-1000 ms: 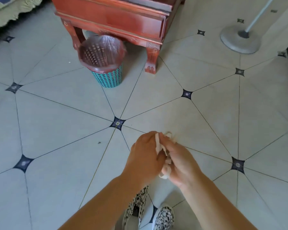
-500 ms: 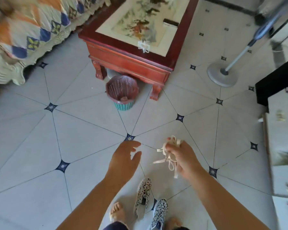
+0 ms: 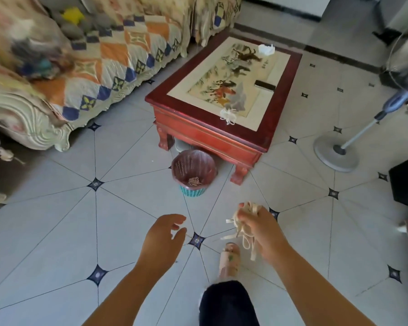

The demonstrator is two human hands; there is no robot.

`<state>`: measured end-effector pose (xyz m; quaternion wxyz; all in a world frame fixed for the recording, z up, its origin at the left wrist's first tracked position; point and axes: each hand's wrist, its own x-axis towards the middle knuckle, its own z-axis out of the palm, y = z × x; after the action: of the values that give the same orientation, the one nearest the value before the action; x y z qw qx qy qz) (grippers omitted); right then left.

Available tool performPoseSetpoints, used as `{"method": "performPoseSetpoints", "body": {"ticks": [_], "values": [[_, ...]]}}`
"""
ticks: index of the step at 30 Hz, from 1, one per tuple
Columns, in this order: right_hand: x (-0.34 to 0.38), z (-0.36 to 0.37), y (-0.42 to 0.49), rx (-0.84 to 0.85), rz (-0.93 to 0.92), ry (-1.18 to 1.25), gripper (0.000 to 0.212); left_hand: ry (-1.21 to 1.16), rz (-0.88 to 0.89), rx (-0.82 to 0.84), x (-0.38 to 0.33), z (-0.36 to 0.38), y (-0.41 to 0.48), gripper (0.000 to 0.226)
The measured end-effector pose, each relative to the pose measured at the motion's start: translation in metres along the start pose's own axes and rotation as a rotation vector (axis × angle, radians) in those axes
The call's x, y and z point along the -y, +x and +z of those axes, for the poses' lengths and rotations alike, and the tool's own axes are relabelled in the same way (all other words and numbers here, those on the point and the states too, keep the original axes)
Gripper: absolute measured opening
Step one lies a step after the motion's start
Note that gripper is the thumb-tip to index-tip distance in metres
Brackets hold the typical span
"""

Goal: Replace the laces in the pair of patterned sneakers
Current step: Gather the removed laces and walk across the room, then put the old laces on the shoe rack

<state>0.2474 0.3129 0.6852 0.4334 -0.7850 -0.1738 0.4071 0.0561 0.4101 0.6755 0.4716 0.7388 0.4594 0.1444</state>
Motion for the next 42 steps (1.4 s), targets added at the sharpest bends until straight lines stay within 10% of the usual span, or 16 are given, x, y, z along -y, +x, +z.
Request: {"method": "performPoseSetpoints", "body": {"ticks": [17, 26, 32, 42], "values": [[0.103, 0.006, 0.254, 0.174, -0.094, -0.357, 0.013, 0.099, -0.231, -0.159, -0.06, 0.0, 0.231, 0.021], [0.158, 0.051, 0.353, 0.028, -0.101, -0.373, 0.011, 0.225, -0.127, 0.022, -0.044, -0.052, 0.356, 0.021], [0.159, 0.081, 0.407, 0.061, 0.028, -0.427, 0.05, 0.294, -0.086, 0.098, -0.036, -0.078, 0.414, 0.022], [0.147, 0.086, 0.41, 0.011, 0.173, -0.455, 0.029, 0.319, -0.045, 0.222, -0.029, -0.083, 0.453, 0.021]]}}
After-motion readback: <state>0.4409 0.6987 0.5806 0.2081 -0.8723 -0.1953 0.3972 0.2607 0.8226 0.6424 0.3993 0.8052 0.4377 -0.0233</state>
